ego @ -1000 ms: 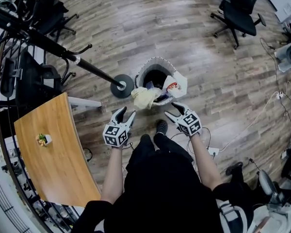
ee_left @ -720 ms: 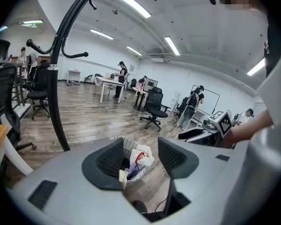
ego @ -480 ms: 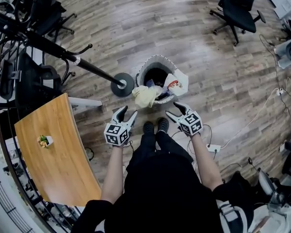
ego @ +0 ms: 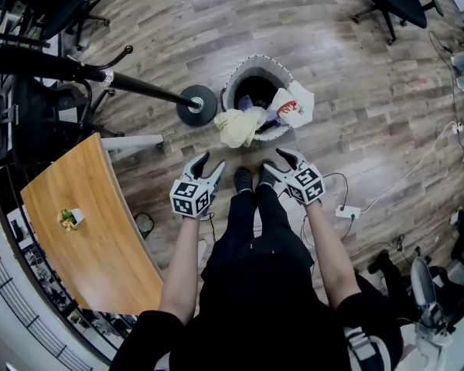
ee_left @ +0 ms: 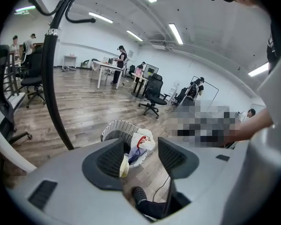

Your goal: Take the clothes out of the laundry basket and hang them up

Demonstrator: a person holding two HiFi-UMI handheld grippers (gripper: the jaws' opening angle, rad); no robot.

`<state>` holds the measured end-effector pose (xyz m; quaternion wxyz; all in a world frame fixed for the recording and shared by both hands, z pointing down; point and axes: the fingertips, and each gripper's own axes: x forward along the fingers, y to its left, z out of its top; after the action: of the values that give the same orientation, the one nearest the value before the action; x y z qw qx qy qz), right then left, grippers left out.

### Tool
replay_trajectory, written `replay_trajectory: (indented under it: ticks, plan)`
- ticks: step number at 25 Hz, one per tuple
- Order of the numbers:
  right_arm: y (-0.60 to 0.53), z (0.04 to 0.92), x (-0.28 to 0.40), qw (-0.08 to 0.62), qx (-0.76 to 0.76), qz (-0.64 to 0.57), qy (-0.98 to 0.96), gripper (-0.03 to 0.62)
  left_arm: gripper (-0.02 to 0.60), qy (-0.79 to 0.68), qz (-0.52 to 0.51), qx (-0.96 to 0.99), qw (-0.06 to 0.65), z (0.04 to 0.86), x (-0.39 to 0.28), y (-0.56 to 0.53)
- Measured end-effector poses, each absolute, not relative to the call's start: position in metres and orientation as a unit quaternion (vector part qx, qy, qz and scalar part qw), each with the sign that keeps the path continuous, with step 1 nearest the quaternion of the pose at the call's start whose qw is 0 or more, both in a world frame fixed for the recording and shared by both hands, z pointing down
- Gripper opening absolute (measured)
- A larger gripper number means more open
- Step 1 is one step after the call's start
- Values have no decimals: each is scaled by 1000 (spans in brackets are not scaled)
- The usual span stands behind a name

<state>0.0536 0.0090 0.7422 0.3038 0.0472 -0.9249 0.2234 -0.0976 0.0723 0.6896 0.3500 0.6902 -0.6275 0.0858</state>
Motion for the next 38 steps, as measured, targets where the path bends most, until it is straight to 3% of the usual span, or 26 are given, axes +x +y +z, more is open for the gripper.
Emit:
replay_trajectory:
  ticks: [16, 38]
  plan:
    - [21, 884, 19, 336, 52, 278, -898, 266, 232, -566, 147, 698, 414, 857, -88, 54]
    - [-3, 1047, -16, 368, 75, 292, -880, 241, 232, -560, 189, 682, 430, 1019, -128, 54]
